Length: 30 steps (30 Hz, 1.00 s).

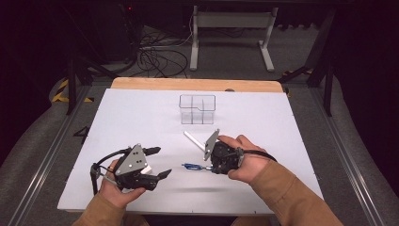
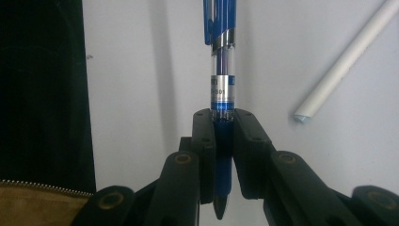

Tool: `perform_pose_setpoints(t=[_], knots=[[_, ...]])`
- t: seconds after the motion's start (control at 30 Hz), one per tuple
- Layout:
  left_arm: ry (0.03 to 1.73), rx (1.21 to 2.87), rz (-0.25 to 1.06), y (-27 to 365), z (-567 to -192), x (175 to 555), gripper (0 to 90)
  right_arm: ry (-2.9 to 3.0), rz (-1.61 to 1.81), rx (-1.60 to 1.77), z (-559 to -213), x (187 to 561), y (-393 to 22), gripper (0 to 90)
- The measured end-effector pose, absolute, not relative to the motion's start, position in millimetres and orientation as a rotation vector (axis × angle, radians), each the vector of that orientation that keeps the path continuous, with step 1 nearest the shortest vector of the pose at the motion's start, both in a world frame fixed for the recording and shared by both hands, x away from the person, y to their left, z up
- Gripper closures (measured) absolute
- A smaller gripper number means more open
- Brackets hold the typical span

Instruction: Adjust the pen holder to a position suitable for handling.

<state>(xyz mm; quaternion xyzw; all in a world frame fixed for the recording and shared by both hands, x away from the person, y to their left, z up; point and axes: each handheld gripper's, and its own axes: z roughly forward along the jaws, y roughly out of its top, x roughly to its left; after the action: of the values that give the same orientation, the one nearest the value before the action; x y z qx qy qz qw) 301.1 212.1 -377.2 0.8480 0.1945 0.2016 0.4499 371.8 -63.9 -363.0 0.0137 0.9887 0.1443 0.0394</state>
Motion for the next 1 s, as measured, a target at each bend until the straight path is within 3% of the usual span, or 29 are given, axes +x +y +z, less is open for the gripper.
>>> perform_pose_setpoints(t=[0.5,1.0], knots=[[0.375,2.247,0.394,177.3,-380.5,319.5,39.1,3.041,0.438,-0.029,-362.3,370.1,-49.0,80.3],[0.282,2.363,0.363,152.0,-391.3,327.9,41.5,3.042,0.473,-0.065,-361.3,368.7,-42.0,80.3]])
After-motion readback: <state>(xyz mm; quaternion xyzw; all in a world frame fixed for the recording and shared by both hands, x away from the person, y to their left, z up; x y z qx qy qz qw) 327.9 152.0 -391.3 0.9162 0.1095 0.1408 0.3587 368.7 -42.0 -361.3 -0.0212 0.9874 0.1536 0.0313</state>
